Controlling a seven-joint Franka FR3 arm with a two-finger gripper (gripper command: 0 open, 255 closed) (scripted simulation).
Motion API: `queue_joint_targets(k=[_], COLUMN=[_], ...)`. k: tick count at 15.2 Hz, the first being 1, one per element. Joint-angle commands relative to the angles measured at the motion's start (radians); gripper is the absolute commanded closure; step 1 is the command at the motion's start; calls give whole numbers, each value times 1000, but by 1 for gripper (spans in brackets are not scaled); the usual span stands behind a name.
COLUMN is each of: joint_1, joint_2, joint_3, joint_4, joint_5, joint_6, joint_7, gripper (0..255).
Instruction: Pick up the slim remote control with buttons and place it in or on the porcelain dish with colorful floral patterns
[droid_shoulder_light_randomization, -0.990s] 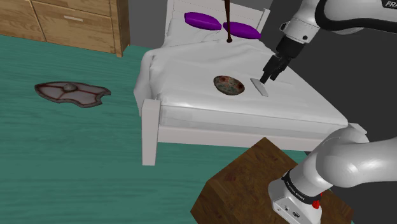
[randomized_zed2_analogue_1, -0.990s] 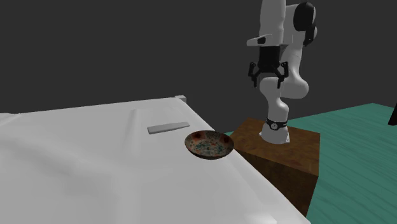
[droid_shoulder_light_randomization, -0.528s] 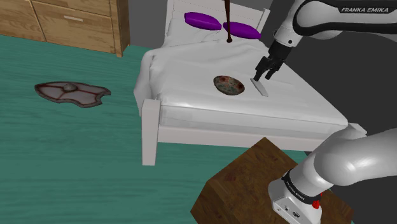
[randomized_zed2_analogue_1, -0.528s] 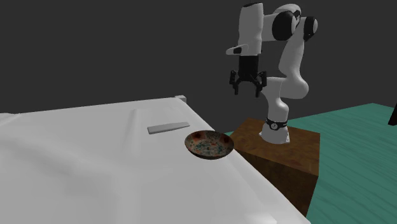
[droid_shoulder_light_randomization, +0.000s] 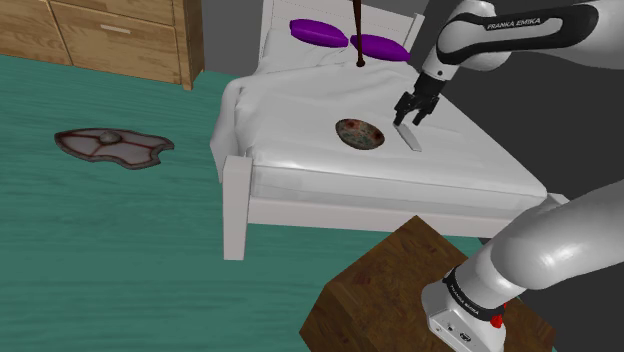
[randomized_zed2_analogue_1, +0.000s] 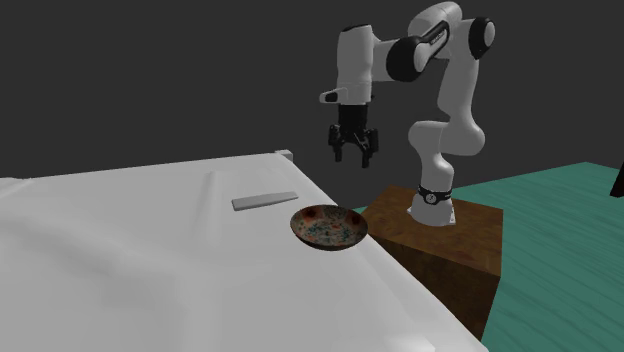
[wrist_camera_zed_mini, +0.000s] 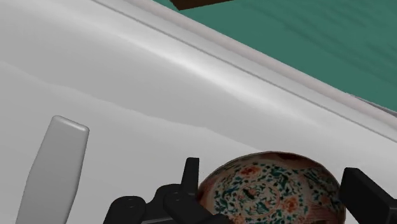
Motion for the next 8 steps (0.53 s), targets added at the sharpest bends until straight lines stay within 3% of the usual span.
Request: queue_joint_targets(k=[1, 8], joint_1=[-13, -61], joint_2=[67, 294], joint_3=[-26, -103], joint_4=[38, 185], joint_5=[6, 60], joint_6=[28, 93], joint_7=[-10, -48], gripper=[0, 0])
